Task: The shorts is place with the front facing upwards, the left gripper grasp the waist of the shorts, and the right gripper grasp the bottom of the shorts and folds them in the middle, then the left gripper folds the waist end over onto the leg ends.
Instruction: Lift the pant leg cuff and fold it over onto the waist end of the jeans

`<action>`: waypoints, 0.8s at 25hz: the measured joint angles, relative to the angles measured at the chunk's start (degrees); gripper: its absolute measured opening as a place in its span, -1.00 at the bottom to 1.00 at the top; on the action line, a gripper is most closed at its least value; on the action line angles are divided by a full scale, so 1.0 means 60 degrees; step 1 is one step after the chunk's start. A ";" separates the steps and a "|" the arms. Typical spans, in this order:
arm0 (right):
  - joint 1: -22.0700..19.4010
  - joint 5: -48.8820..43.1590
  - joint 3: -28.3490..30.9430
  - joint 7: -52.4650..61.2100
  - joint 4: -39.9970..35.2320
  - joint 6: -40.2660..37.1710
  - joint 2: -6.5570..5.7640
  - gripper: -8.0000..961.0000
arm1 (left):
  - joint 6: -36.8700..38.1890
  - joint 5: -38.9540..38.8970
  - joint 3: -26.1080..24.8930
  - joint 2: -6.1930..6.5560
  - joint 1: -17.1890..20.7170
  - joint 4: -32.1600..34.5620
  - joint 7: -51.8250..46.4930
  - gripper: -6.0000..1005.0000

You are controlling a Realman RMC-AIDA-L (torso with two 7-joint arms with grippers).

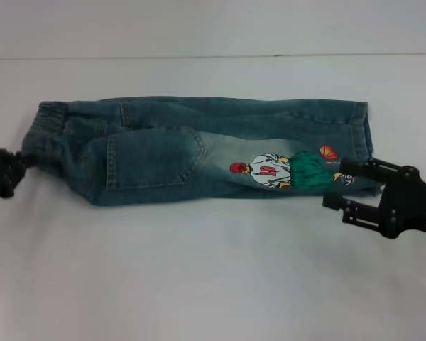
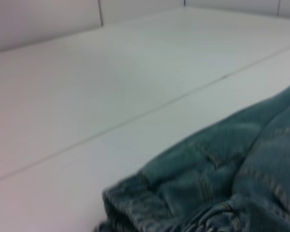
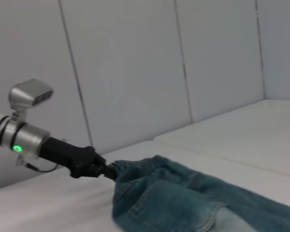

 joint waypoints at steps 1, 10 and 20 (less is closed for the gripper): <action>-0.0018 0.0110 0.0008 -0.0013 0.0034 0.0077 -0.0001 0.55 | 0.0192 -0.0012 -0.0004 0.0001 -0.0004 0.0209 -0.0239 -0.93; -0.0019 0.0512 0.0448 -0.0270 0.0475 0.0765 -0.0007 0.50 | 0.1663 0.0031 0.0061 -0.0067 -0.0235 0.1659 -0.1800 -0.93; 0.0948 0.1987 0.0580 -0.2179 0.2327 0.2364 -0.0003 -0.52 | 0.1863 0.0079 0.0457 -0.0088 -0.0640 0.2068 -0.3039 -0.93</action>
